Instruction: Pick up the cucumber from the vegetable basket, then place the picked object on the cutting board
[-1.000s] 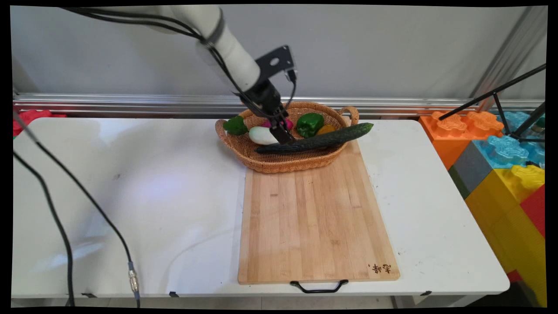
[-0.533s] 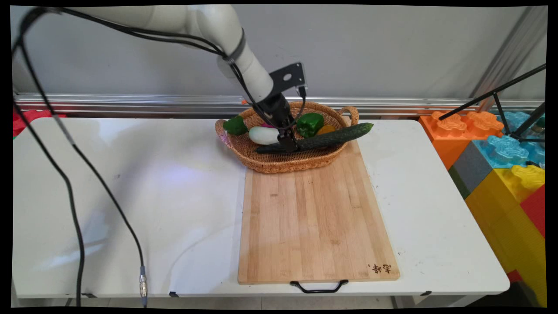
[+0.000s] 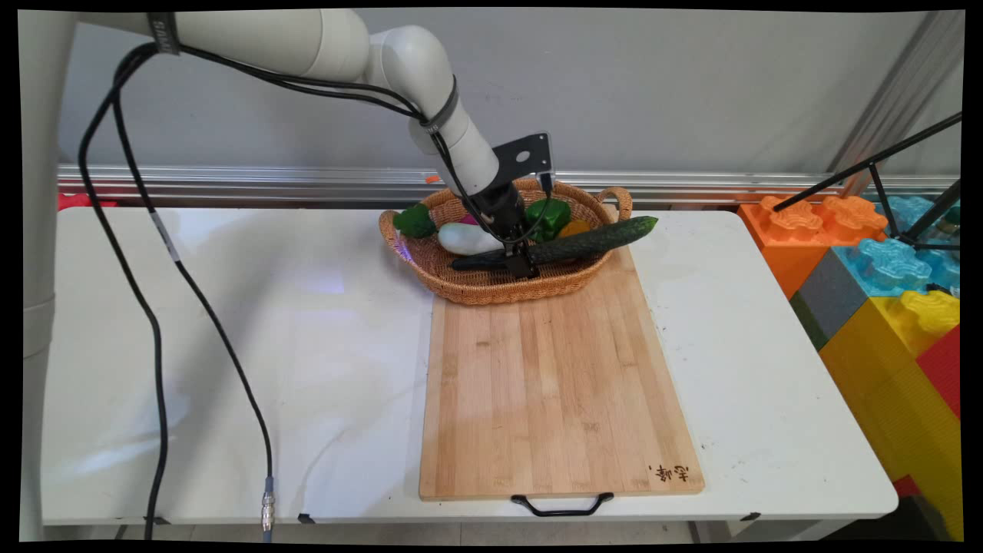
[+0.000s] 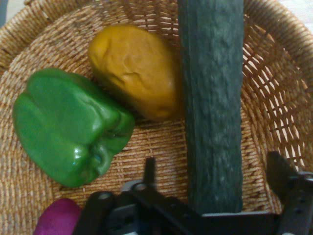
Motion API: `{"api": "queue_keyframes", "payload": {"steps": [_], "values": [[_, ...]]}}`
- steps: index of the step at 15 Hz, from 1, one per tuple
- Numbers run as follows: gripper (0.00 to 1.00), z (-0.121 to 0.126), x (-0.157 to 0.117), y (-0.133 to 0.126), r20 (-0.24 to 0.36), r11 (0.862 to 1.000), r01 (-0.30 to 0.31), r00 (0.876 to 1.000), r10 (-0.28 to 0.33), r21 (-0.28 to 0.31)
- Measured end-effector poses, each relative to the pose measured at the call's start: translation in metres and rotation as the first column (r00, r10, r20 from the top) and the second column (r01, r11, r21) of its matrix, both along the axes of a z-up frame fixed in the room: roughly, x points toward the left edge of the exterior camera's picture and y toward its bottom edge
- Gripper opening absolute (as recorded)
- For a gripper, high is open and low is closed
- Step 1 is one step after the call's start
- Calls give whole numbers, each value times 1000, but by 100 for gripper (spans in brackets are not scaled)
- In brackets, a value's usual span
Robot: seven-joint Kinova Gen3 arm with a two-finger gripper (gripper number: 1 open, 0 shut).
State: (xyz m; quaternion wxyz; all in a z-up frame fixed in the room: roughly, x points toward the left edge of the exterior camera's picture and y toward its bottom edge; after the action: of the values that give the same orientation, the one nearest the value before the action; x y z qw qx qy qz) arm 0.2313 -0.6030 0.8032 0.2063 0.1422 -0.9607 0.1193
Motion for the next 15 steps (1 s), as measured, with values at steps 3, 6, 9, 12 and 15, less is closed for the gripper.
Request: {"api": "queue_keyframes", "payload": {"steps": [3, 6, 9, 12, 15], "values": [[0, -6, -3, -1, 4, 1000, 16, 1000, -16, 14], [0, -9, -4, -1, 3, 999, 27, 1000, -27, 21], [0, -5, -4, 2, -11, 1000, 22, 1000, -22, 16], [0, 13, -4, 11, -38, 1000, 13, 999, -13, -8], [0, 43, -5, 28, -60, 999, -11, 998, 8, -47]]}}
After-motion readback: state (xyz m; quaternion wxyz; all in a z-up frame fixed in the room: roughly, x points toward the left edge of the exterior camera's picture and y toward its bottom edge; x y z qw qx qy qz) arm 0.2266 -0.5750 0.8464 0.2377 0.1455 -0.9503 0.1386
